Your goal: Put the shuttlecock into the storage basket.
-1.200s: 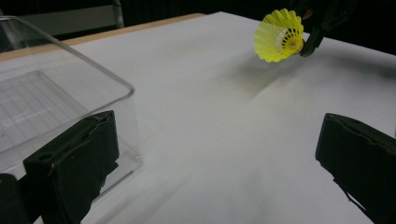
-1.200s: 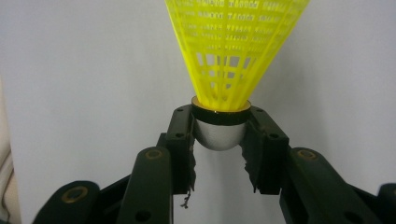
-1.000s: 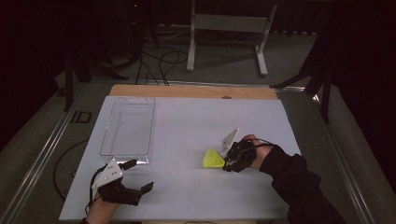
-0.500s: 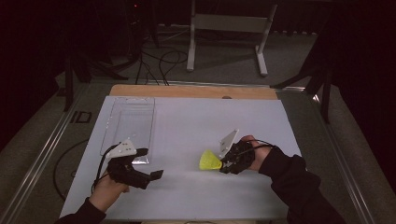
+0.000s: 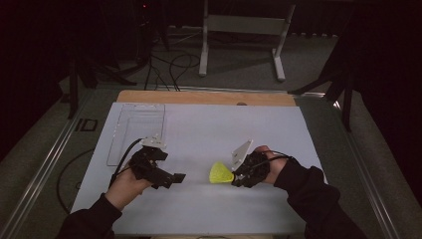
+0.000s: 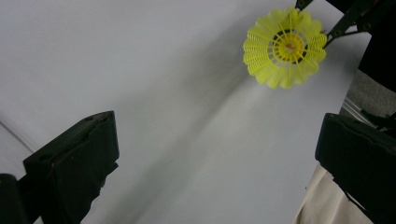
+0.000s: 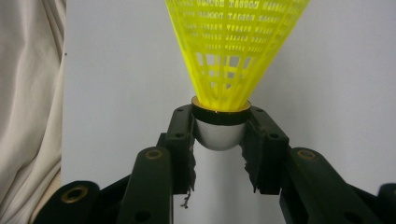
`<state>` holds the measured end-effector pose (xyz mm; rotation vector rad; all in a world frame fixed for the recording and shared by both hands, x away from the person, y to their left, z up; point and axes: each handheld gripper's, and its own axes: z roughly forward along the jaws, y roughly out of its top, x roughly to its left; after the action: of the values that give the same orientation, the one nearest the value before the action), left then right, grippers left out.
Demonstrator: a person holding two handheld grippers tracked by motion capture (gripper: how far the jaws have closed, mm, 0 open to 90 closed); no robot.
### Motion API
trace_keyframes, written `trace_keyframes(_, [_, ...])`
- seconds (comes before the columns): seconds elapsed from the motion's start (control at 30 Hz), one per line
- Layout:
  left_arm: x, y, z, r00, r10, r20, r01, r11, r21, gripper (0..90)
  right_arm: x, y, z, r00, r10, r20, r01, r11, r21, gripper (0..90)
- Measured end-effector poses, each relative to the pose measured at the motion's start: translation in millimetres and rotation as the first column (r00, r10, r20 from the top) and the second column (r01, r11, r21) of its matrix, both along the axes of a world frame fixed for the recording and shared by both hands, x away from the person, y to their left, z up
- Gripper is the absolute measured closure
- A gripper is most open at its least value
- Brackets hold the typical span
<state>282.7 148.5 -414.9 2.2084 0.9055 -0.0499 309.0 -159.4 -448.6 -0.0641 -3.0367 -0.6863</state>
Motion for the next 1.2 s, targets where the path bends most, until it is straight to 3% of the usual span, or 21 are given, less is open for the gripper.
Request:
trace_keyframes(0.07, [3.1, -4.7, 2.2, 0.9998, -0.011, -0.019, 0.011, 0.9999, 0.013, 0.5, -0.6, 0.5, 0.6, 1.0000, 0.009, -0.003, -0.009, 1.0000, 0.003, 65.8])
trace_keyframes(0.1, [6.0, -10.5, 3.9, 0.9994, -0.021, -0.026, 0.022, 0.9987, 0.047, 0.5, -1.0, 0.8, 0.9, 1.0000, 0.009, -0.004, -0.009, 1.0000, 0.003, 65.9])
trace_keyframes(0.2, [9.6, -14.9, 5.5, 0.9987, -0.030, -0.042, 0.032, 0.9981, 0.052, 0.5, -0.9, 0.9, 1.4, 0.9999, 0.010, -0.005, -0.010, 0.9999, 0.005, 65.8])
trace_keyframes(0.33, [18.2, -22.1, 5.6, 0.9954, -0.040, -0.087, 0.042, 0.9987, 0.030, 0.5, -1.2, 1.0, 2.3, 0.9999, 0.011, -0.008, -0.011, 0.9999, 0.010, 65.8])
trace_keyframes(0.5, [31.0, -33.0, 1.8, 0.9840, -0.082, -0.158, 0.083, 0.9966, -0.004, 0.5, -1.9, 2.1, 2.6, 0.9998, 0.015, -0.010, -0.015, 0.9998, 0.012, 65.8])
trace_keyframes(0.6, [35.7, -38.6, -0.7, 0.9810, -0.091, -0.171, 0.092, 0.9958, -0.006, 4.4, -2.6, 3.6, 2.7, 0.9998, 0.019, -0.009, -0.019, 0.9997, 0.013, 65.8])
trace_keyframes(0.73, [40.9, -47.4, -5.6, 0.9732, -0.122, -0.195, 0.120, 0.9925, -0.022, 14.8, -2.5, 5.0, 3.1, 0.9997, 0.023, -0.007, -0.022, 0.9997, 0.014, 65.8])
trace_keyframes(0.8, [44.4, -55.0, -10.9, 0.9652, -0.156, -0.210, 0.155, 0.9876, -0.023, 17.6, -2.8, 6.5, 3.1, 0.9996, 0.028, -0.012, -0.027, 0.9995, 0.015, 65.8])
trace_keyframes(0.9, [46.8, -57.9, -13.7, 0.9608, -0.171, -0.218, 0.170, 0.9851, -0.023, 23.2, -2.8, 7.0, 3.2, 0.9995, 0.029, -0.011, -0.029, 0.9995, 0.013, 65.8])
trace_keyframes(0.93, [48.5, -60.2, -16.4, 0.9545, -0.189, -0.231, 0.183, 0.9820, -0.045, 26.2, -2.8, 7.2, 3.5, 0.9995, 0.029, -0.010, -0.029, 0.9995, 0.014, 65.8])
trace_keyframes(1.03, [51.0, -62.0, -19.8, 0.9496, -0.206, -0.236, 0.197, 0.9784, -0.063, 33.9, -2.6, 7.4, 3.6, 0.9995, 0.031, -0.009, -0.031, 0.9995, 0.013, 65.8])
trace_keyframes(1.13, [56.5, -66.1, -27.8, 0.9394, -0.227, -0.257, 0.208, 0.9730, -0.099, 39.3, -2.5, 8.2, 3.0, 0.9994, 0.034, -0.011, -0.034, 0.9993, 0.015, 65.8])
trace_keyframes(1.2, [59.2, -68.5, -31.2, 0.9387, -0.226, -0.260, 0.207, 0.9733, -0.099, 43.5, -2.4, 8.8, 2.8, 0.9992, 0.038, -0.011, -0.037, 0.9992, 0.017, 65.8])
